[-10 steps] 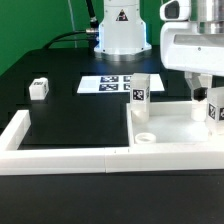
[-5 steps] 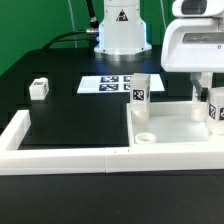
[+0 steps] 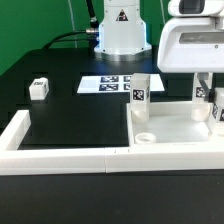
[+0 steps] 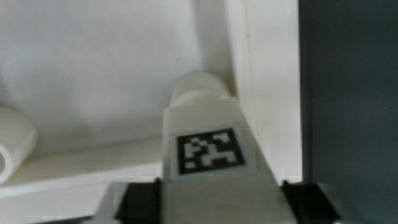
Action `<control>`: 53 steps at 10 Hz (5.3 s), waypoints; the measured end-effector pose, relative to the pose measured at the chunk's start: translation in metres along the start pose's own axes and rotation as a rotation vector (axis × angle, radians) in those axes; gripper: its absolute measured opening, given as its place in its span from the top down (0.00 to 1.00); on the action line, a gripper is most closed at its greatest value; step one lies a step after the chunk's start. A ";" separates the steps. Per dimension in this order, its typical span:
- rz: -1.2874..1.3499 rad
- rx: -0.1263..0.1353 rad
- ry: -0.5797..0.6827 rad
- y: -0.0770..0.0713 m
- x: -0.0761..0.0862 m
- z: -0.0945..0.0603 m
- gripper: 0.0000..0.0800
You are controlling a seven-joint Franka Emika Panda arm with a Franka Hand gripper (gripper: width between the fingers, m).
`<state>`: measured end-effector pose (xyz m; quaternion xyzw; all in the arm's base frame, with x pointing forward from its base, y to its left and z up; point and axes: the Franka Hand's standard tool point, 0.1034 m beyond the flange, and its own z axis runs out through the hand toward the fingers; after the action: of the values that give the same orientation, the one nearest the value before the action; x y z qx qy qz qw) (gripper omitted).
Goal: Assemble square table
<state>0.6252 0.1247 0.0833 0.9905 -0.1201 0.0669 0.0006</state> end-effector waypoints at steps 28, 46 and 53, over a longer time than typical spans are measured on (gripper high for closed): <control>0.255 0.075 -0.016 0.009 0.007 0.004 0.64; 0.558 0.055 -0.092 0.001 -0.005 0.004 0.19; -0.102 0.031 -0.016 0.020 0.009 0.006 0.34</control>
Offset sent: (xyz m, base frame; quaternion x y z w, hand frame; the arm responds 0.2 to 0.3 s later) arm -0.0005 -0.0118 -0.0071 -0.0215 0.0006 0.2784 0.9602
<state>0.6300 0.1032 0.0785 0.9957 -0.0686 0.0609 -0.0122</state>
